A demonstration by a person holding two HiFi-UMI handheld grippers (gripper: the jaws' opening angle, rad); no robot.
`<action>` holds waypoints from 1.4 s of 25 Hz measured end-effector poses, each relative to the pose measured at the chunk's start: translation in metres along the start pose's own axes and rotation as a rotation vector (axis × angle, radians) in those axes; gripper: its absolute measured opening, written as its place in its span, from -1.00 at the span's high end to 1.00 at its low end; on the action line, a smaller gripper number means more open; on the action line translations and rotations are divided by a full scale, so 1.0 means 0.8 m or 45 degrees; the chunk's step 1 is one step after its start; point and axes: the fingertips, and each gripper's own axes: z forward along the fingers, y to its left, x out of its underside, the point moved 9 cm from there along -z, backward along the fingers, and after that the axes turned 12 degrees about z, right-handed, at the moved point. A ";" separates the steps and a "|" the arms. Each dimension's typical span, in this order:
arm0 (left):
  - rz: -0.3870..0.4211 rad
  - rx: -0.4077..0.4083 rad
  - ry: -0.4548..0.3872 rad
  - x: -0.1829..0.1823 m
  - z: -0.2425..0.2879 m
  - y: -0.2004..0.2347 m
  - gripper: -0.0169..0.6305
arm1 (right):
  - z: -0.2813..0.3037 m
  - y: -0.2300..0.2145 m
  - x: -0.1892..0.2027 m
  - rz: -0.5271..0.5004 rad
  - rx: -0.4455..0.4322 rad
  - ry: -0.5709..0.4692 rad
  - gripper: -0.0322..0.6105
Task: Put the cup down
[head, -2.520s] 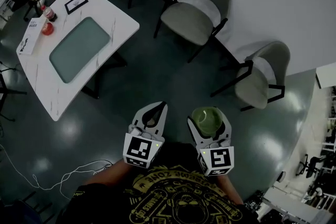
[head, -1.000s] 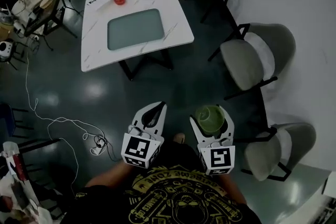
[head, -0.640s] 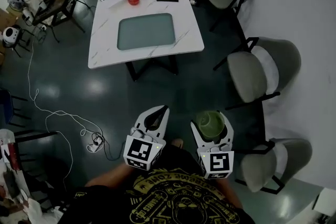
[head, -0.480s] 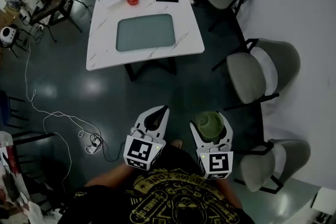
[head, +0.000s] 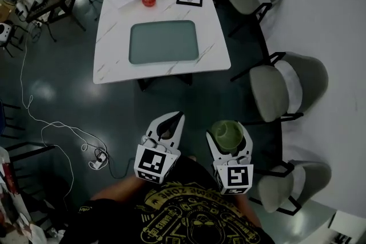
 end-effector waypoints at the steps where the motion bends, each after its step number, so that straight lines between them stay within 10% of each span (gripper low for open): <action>1: -0.003 -0.004 0.005 0.002 0.002 0.009 0.91 | 0.009 0.002 0.001 0.000 -0.010 0.001 -0.26; 35: -0.070 -0.215 -0.043 0.006 -0.008 0.195 0.91 | 0.183 0.097 -0.062 -0.103 -0.158 0.051 -0.26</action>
